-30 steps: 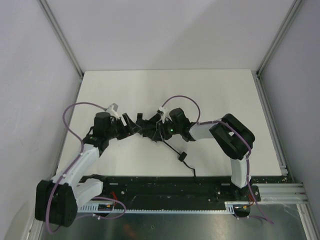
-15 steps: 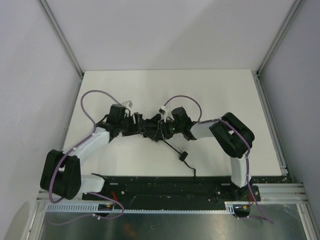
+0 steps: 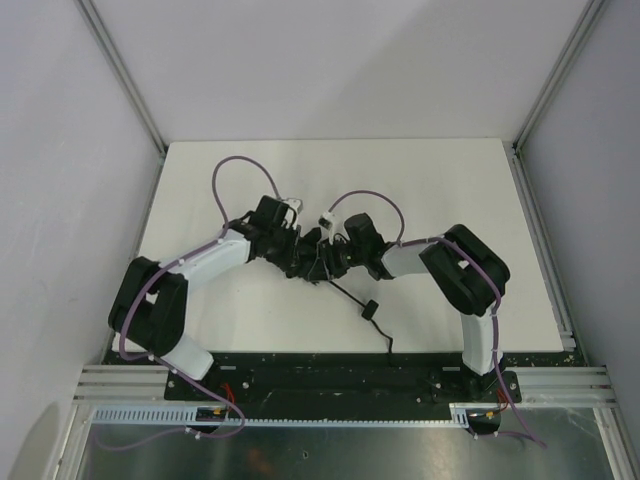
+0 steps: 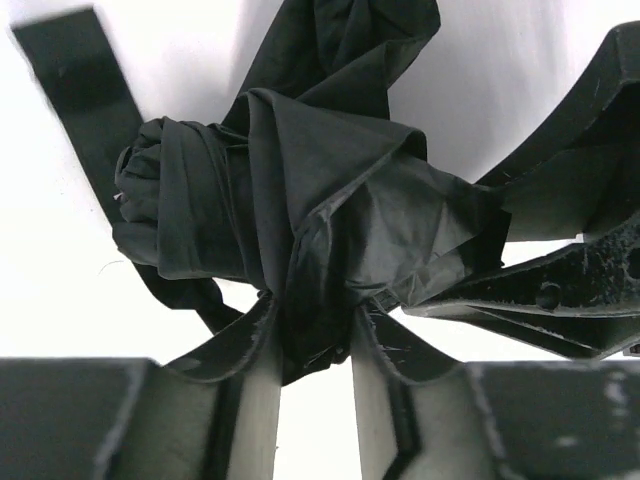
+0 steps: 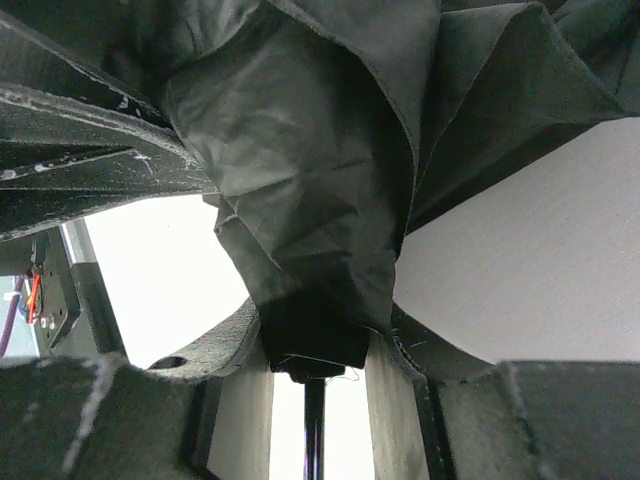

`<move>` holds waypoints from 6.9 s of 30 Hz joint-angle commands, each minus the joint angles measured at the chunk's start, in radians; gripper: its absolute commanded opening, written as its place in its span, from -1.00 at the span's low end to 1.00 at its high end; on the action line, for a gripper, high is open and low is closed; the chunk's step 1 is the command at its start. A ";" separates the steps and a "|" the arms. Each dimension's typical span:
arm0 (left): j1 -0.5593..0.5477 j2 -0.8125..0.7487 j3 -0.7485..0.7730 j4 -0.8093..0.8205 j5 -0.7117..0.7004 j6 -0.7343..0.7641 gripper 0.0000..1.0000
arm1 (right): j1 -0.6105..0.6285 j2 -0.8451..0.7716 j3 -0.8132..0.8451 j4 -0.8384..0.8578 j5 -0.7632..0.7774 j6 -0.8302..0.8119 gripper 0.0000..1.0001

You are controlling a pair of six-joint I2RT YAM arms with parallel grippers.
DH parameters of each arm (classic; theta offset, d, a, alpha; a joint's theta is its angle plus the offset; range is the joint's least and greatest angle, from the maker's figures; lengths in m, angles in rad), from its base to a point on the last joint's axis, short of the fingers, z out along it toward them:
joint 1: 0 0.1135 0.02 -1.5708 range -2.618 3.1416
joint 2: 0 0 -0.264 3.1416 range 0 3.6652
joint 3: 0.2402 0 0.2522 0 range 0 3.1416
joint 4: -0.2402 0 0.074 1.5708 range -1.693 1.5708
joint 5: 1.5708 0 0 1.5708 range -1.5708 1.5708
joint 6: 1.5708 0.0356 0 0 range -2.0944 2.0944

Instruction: Put away the umbrella

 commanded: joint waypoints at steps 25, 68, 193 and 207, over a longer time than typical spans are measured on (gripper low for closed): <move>-0.353 -0.256 0.002 -0.146 -0.692 -0.187 -1.00 | -0.034 -0.320 -0.099 0.131 0.227 0.313 -1.00; -0.061 -0.887 -0.170 0.012 0.227 -0.294 0.52 | 0.011 -0.582 -0.079 -0.008 0.043 -0.194 -1.00; -0.016 -0.279 0.232 -0.121 0.115 -1.003 0.99 | 0.148 -0.855 -0.070 -0.294 0.500 -0.596 -1.00; 0.052 -0.589 0.087 -0.107 -0.054 -0.572 0.99 | -0.043 -0.824 -0.103 -0.272 0.354 -0.453 -1.00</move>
